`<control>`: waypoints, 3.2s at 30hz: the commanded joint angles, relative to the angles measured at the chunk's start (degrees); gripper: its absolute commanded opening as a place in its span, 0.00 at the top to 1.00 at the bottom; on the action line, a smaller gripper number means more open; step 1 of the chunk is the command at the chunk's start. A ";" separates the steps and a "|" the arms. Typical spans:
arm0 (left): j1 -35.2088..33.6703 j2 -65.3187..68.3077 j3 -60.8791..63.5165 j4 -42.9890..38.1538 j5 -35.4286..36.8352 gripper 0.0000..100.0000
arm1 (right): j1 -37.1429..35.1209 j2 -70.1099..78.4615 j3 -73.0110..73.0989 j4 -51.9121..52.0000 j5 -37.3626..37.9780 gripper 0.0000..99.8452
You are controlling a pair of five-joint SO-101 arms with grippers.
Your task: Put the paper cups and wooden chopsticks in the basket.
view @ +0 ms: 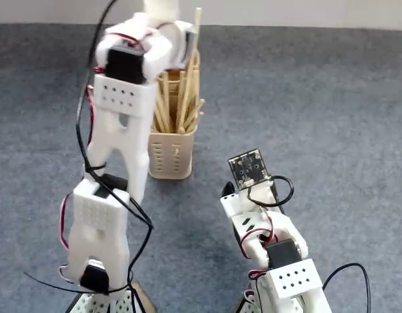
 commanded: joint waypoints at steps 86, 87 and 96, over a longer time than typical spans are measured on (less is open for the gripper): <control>-24.84 -133.41 171.91 -29.01 -8.88 0.83 | 24.66 -29.93 18.51 37.76 0.53 0.73; -24.84 -132.97 171.91 -28.40 -8.88 0.83 | 25.63 -30.02 18.33 38.55 0.44 0.73; -24.84 -133.23 171.56 -9.23 -8.79 0.83 | 26.33 -29.93 18.33 38.29 0.44 0.73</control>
